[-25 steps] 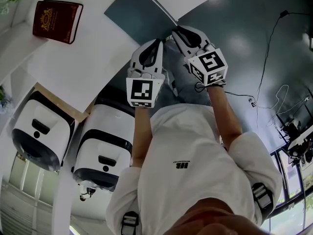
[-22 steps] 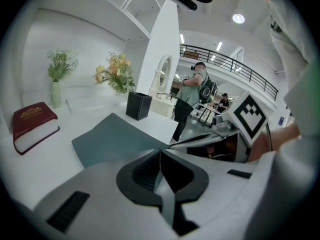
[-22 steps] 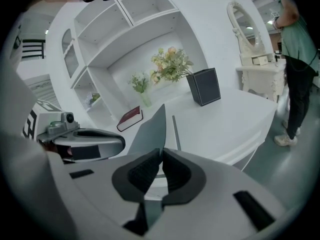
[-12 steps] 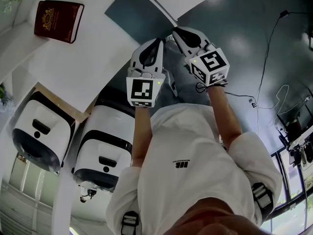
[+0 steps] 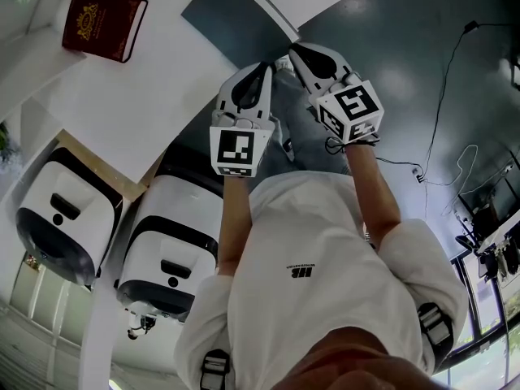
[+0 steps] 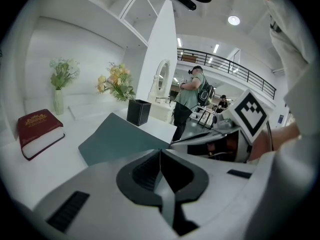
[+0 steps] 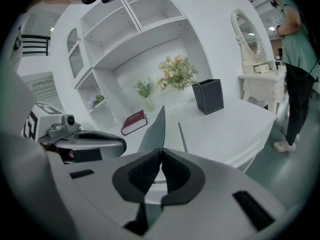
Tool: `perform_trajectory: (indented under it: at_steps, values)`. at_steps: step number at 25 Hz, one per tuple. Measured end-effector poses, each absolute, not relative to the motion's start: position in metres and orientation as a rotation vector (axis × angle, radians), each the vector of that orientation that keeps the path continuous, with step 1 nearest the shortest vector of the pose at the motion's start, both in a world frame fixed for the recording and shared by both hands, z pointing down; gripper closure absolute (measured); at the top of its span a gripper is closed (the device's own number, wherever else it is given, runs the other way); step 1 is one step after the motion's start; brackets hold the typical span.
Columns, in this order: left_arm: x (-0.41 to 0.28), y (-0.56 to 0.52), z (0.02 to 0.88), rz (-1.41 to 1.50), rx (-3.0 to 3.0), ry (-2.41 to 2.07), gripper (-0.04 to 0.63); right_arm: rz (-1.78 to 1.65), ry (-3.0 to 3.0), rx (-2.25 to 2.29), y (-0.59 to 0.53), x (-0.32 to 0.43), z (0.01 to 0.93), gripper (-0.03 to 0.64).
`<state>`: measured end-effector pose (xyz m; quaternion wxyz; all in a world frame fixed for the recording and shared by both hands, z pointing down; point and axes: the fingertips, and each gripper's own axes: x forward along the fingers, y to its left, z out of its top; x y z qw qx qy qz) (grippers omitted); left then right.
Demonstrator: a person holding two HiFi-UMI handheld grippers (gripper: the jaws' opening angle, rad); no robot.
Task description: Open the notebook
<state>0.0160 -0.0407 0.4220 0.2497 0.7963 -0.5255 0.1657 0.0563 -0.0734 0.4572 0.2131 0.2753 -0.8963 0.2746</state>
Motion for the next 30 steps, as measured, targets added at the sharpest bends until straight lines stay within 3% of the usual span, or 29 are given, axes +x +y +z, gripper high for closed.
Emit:
perform_trajectory:
  at_steps: [30]
  values:
    - [-0.001,-0.045,0.413,0.435,2.147,-1.541,0.595,0.704,-2.575,0.717,-0.078,0.046,0.434,0.614]
